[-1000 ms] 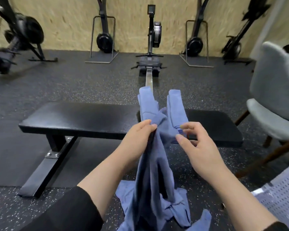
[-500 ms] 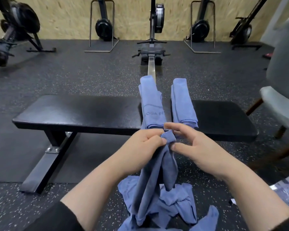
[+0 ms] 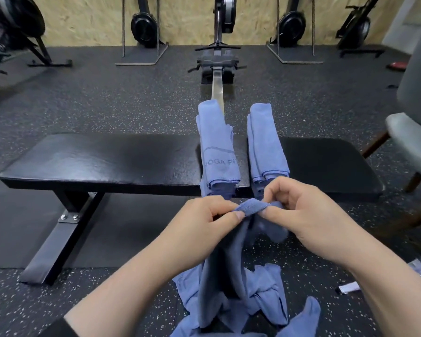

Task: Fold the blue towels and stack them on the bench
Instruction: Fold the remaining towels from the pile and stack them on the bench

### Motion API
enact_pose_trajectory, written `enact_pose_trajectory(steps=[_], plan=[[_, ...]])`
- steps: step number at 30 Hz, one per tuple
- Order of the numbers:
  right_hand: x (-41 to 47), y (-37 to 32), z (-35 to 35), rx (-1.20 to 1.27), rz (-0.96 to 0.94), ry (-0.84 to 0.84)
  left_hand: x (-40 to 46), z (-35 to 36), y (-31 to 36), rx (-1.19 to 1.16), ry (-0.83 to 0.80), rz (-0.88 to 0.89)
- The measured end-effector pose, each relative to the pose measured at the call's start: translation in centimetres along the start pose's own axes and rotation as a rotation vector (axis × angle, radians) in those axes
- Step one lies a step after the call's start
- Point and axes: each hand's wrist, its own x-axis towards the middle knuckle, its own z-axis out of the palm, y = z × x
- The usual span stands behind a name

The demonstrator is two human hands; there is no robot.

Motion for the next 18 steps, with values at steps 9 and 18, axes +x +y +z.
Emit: enact_pose_trajectory(steps=[9, 18], plan=[[-0.9, -1.4, -0.4, 0.178, 0.059, -0.039, -0.3, -0.5, -0.4, 0.047, 0.118, 0.041], [-1.1, -0.9, 1.1, -0.146, 0.102, -0.086, -0.5, 0.3, 0.6, -0.029, 0.16, 0.011]])
